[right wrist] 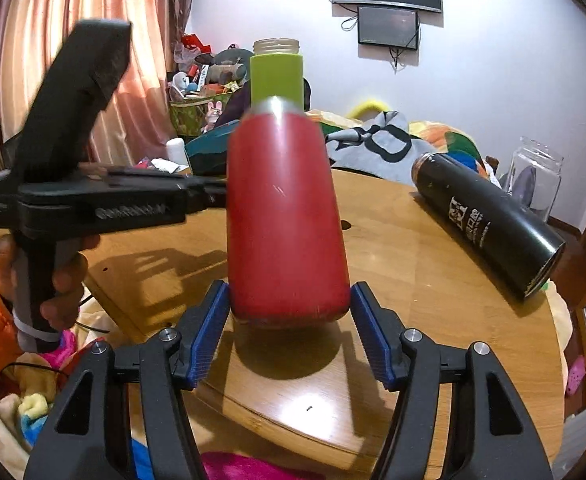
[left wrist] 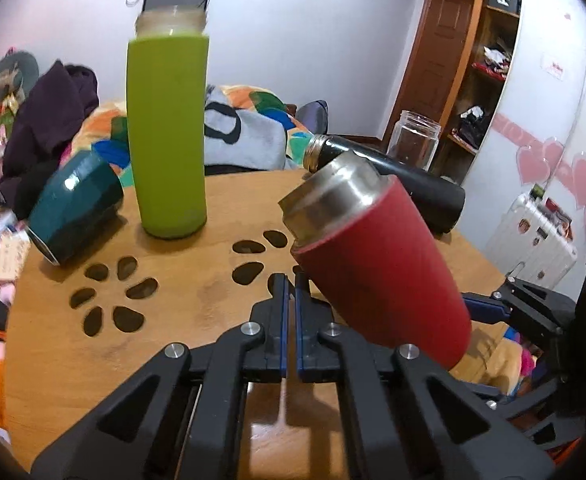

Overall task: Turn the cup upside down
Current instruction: 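Close the right gripper on the red cup while the left gripper opens and releases it, then rotate the red cup with the right gripper until its base faces up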

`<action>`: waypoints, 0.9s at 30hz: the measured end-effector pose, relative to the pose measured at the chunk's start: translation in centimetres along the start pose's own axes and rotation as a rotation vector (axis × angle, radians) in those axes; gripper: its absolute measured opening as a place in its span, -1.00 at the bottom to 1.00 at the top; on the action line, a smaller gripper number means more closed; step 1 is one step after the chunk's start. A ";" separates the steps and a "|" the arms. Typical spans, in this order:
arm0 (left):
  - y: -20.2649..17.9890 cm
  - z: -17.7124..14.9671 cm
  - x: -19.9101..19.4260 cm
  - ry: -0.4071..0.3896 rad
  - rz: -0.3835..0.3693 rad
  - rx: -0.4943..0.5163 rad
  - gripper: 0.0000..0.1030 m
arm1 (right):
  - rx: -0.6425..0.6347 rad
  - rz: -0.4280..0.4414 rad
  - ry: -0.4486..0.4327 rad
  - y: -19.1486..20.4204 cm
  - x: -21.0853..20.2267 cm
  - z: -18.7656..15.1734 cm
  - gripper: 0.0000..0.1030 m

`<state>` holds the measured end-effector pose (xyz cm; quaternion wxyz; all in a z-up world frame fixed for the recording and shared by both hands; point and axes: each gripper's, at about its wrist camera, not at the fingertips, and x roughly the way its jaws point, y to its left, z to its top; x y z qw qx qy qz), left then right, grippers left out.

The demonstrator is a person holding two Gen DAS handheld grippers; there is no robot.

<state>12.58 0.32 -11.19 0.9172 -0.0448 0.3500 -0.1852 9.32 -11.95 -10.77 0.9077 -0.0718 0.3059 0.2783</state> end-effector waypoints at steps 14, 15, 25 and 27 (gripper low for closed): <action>-0.4 -1.2 1.1 0.052 0.071 0.003 -0.98 | 0.014 0.017 -0.021 0.2 -0.5 0.0 0.14; -0.4 -1.2 1.2 0.056 0.074 0.004 -0.98 | 0.015 0.017 -0.022 0.2 -0.5 0.0 0.14; -0.7 -1.8 2.1 0.094 0.089 0.013 -0.98 | 0.047 0.017 -0.031 -0.4 -0.6 -0.3 0.14; -1.1 -1.9 2.2 0.094 0.091 0.022 -0.98 | 0.061 0.012 -0.035 -0.7 -0.7 -0.3 0.13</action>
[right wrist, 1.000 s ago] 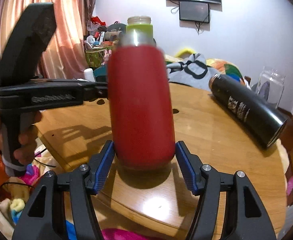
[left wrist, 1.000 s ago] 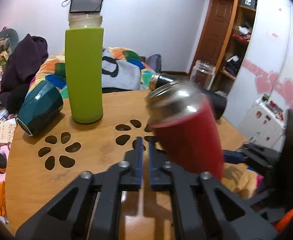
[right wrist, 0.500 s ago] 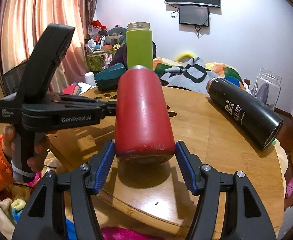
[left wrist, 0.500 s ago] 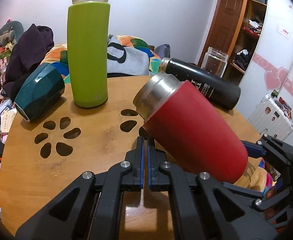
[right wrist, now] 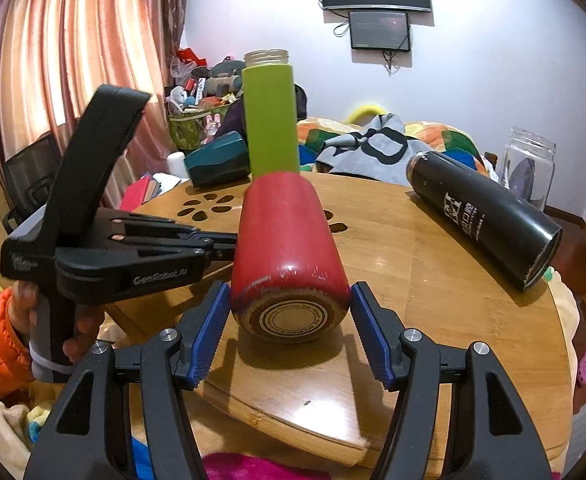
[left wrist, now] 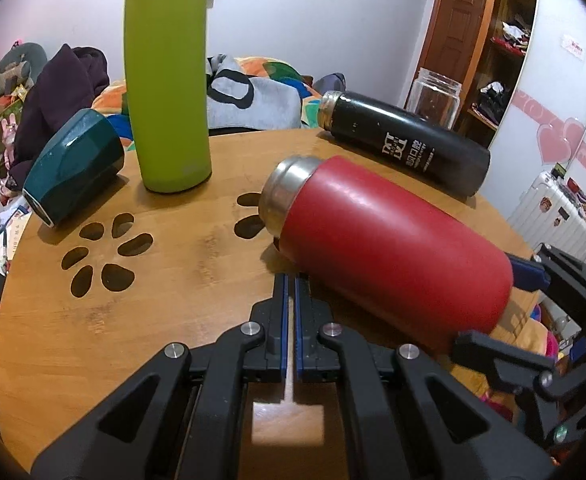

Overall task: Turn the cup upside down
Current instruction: 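Rotate the red cup with the right gripper until its base faces up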

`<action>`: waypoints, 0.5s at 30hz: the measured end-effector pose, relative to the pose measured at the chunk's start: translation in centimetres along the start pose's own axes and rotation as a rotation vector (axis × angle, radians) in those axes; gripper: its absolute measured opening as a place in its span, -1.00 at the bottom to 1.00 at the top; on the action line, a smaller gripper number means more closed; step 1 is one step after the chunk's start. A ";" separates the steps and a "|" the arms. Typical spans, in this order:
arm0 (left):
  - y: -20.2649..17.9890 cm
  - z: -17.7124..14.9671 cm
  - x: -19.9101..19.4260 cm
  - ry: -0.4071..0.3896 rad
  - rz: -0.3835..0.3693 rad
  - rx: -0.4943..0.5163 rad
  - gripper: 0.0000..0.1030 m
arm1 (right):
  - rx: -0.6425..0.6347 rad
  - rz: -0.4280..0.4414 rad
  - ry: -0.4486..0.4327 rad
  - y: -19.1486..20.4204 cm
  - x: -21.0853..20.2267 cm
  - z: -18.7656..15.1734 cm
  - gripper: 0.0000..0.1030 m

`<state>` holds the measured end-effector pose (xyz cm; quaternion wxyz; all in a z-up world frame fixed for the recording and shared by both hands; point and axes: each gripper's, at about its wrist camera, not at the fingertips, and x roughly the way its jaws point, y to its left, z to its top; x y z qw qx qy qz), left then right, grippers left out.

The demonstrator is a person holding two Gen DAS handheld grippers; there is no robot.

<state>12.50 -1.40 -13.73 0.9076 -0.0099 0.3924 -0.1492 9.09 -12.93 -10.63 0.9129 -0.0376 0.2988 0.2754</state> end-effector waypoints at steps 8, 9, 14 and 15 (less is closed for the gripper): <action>-0.6 0.1 -1.6 -0.030 0.011 0.024 -0.97 | 0.021 0.015 0.000 -0.4 -0.1 0.1 0.14; -0.5 0.1 -2.1 -0.035 0.005 0.022 -0.97 | 0.025 0.019 0.000 -0.5 0.0 0.1 0.15; -1.3 0.6 -4.8 -0.096 0.000 0.061 -0.97 | 0.052 0.036 0.054 -0.7 1.4 -0.3 0.15; -1.7 0.9 -5.1 -0.107 -0.005 0.071 -0.97 | 0.052 0.029 0.063 -0.7 1.8 -0.3 0.15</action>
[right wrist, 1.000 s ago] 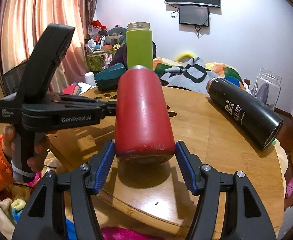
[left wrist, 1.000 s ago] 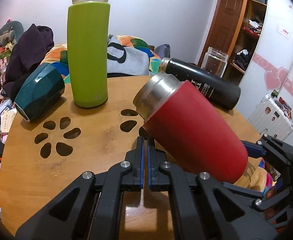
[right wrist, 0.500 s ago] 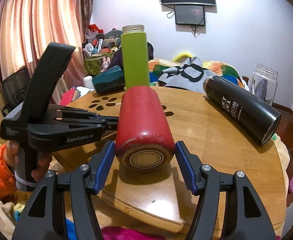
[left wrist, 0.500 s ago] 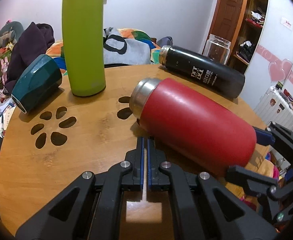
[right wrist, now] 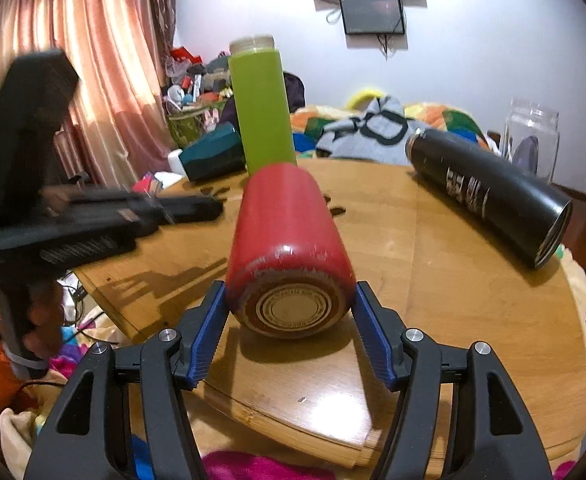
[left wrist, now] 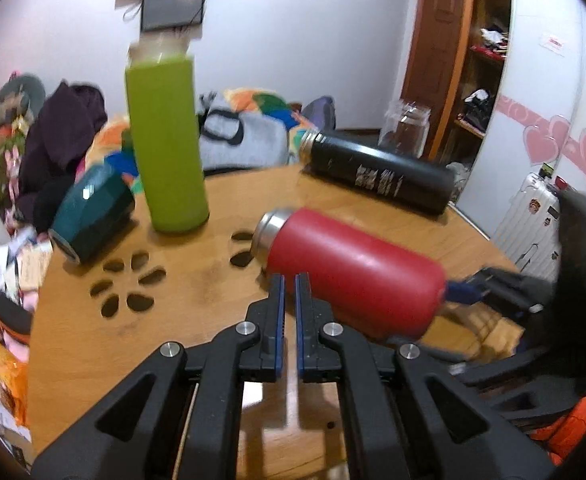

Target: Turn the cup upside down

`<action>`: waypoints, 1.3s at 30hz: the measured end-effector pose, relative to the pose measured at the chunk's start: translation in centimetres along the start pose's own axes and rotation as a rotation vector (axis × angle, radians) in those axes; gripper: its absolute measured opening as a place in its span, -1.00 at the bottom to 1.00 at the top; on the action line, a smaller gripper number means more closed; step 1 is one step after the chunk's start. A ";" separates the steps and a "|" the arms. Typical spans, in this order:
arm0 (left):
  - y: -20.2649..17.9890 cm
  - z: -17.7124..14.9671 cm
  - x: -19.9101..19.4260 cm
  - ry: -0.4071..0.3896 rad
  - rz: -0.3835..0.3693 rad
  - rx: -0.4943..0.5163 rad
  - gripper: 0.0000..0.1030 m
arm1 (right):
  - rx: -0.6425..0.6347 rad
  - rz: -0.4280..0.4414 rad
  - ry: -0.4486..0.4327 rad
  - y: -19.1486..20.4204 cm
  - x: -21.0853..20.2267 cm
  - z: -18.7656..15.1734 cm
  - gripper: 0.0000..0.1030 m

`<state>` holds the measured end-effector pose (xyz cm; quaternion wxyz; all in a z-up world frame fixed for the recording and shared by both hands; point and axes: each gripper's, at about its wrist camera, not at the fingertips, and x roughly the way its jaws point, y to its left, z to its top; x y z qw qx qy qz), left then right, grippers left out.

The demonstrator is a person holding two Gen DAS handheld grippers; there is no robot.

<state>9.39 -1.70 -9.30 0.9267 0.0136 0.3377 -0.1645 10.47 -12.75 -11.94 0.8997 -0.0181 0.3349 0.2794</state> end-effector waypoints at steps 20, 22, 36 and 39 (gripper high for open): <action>-1.3 2.2 -0.8 -0.068 -0.061 0.040 -0.96 | -0.045 -0.026 -0.207 1.1 -4.5 2.3 0.11; -1.3 2.4 -1.2 -0.084 -0.062 0.039 -0.96 | -0.046 -0.019 -0.216 1.3 -4.6 2.9 0.11; 0.2 2.7 -1.5 -0.094 -0.063 -0.018 -0.87 | -0.027 -0.015 -0.203 1.8 -3.6 5.5 0.11; 0.4 2.7 -1.2 -0.092 -0.050 -0.021 -0.78 | -0.006 -0.023 -0.188 1.5 -3.2 5.9 0.11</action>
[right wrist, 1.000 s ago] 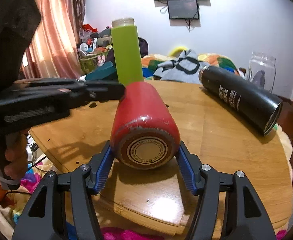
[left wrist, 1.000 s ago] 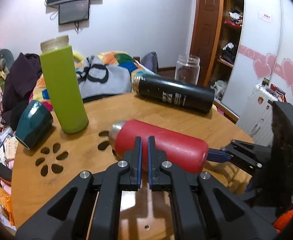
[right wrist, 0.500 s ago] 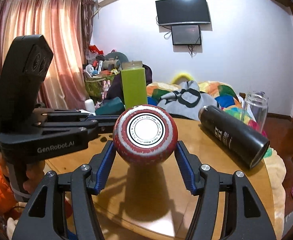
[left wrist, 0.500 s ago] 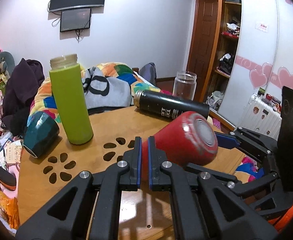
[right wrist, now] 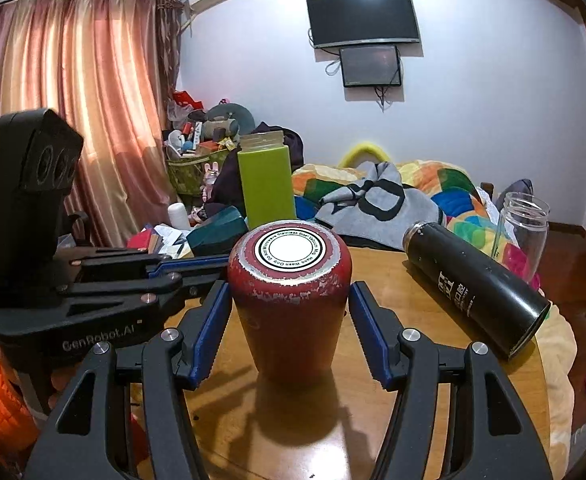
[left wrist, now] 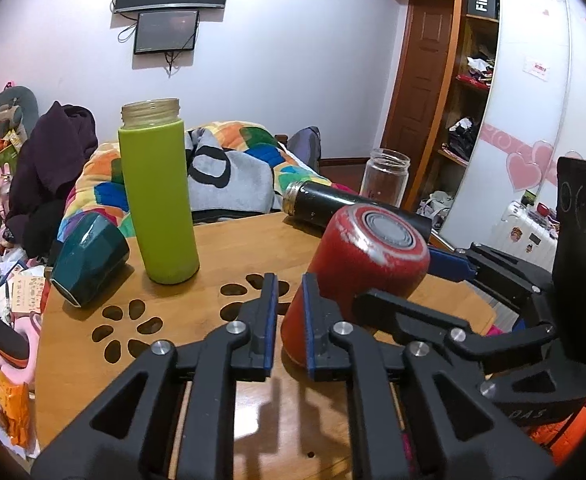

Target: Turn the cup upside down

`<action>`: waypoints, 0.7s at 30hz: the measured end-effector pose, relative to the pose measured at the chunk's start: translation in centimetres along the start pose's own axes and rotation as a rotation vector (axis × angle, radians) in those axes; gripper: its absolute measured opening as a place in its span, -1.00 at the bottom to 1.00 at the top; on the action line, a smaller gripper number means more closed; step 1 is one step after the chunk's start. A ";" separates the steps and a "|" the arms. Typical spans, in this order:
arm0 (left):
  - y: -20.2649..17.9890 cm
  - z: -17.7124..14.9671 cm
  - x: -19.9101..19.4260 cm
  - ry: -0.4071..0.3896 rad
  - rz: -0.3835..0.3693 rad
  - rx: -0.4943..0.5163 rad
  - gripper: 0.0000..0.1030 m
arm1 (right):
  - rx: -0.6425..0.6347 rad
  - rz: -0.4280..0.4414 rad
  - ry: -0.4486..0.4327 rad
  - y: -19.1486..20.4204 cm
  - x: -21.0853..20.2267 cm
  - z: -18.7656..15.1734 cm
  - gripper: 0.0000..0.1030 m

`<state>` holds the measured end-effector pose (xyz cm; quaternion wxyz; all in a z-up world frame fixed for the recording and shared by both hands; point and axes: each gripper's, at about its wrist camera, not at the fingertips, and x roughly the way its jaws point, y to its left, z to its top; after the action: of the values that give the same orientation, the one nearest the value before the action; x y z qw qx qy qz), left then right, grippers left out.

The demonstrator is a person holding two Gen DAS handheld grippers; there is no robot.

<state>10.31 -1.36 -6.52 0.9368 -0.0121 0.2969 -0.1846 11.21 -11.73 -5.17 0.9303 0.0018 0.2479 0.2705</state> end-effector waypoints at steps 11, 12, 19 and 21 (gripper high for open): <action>0.5 -0.2 0.4 -0.005 0.009 -0.026 -0.70 | 0.055 0.020 0.051 -0.6 1.4 -0.4 0.10; 0.5 -0.2 0.4 -0.005 0.008 -0.026 -0.70 | 0.056 0.022 0.051 -0.6 1.3 -0.4 0.10; 1.2 -0.2 0.4 -0.014 -0.007 -0.033 -0.38 | 0.053 0.038 0.055 -1.0 2.2 -0.3 0.10; 2.2 -0.4 0.7 -0.008 0.000 -0.065 -0.27 | 0.063 0.046 0.100 -1.6 3.5 -0.2 0.10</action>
<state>11.36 0.51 -7.48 0.9370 -0.0432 0.2992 -0.1750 14.48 -11.34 -7.13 0.9098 0.0236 0.3023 0.2836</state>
